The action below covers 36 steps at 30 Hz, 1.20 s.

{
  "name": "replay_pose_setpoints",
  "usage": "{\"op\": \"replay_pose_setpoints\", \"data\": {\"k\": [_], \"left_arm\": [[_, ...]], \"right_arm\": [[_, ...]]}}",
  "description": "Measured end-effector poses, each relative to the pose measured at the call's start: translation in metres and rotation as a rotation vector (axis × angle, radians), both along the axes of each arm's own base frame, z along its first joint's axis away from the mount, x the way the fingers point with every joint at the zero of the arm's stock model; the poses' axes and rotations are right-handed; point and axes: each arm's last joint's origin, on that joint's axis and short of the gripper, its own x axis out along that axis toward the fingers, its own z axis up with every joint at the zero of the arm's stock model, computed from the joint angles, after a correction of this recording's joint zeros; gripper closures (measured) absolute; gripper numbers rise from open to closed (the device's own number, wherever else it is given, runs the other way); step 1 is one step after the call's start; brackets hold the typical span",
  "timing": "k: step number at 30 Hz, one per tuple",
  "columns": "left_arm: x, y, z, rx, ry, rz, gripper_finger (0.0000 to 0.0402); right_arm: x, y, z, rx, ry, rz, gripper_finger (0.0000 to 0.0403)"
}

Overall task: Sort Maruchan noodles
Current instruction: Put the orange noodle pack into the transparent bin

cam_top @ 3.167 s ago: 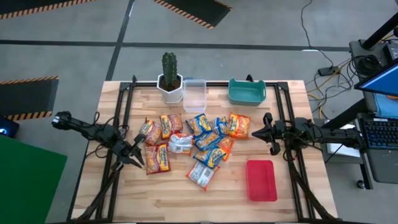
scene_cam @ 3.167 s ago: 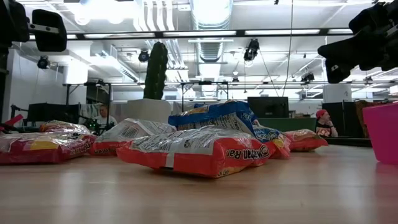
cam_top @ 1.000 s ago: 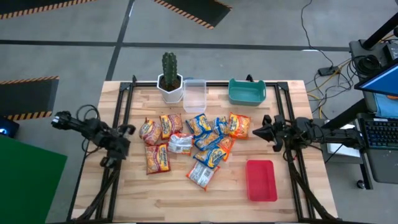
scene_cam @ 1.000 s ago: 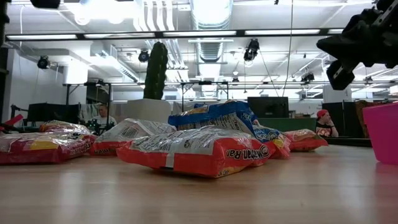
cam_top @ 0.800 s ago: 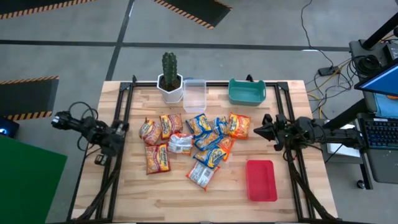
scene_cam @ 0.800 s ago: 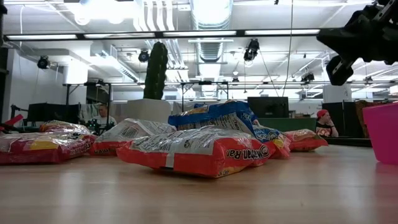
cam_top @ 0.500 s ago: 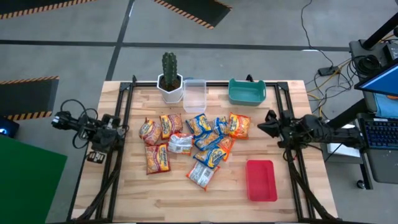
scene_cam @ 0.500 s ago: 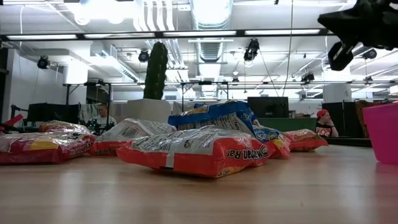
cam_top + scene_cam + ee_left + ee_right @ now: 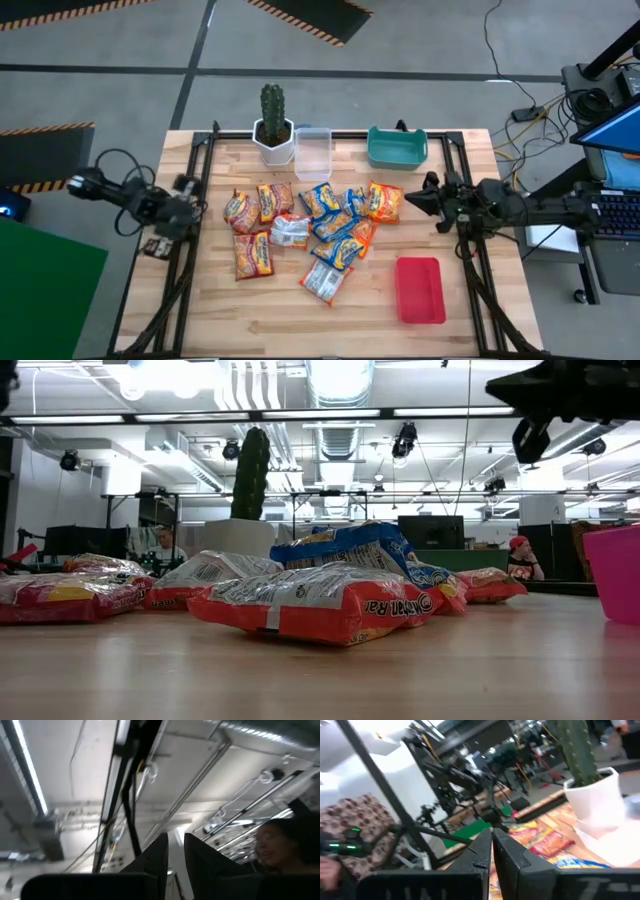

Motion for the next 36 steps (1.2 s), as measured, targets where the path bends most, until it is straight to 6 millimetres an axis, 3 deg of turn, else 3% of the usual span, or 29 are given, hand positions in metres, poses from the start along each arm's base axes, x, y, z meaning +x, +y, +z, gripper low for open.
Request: {"op": "replay_pose_setpoints", "data": {"k": [4, 7, 10, 14, 26, 36], "left_arm": [[0.034, -0.005, 0.020, -0.116, 0.298, 0.140, 0.0357], [0.056, -0.005, 0.025, -0.167, 0.623, 0.352, 0.0357], [0.073, -0.005, 0.019, -0.193, 0.918, 0.581, 0.0357], [0.092, -0.009, 0.005, -0.125, 1.139, 0.729, 0.0357], [0.133, -0.024, -0.051, 0.090, 1.382, 0.797, 0.0357], [0.143, -0.028, -0.059, 0.167, 1.373, 0.801, 0.0357]], "right_arm": [[0.017, -0.001, 0.000, 0.014, 0.092, -0.002, 0.0394], [0.025, -0.001, 0.004, 0.040, 0.128, 0.000, 0.0394], [0.033, -0.002, 0.007, 0.070, 0.153, 0.000, 0.0394], [0.044, -0.002, 0.008, 0.096, 0.199, -0.002, 0.0394], [0.077, -0.004, 0.005, 0.102, 0.326, -0.008, 0.0394], [0.107, -0.005, 0.007, 0.105, 0.391, -0.011, 0.0394]]}}
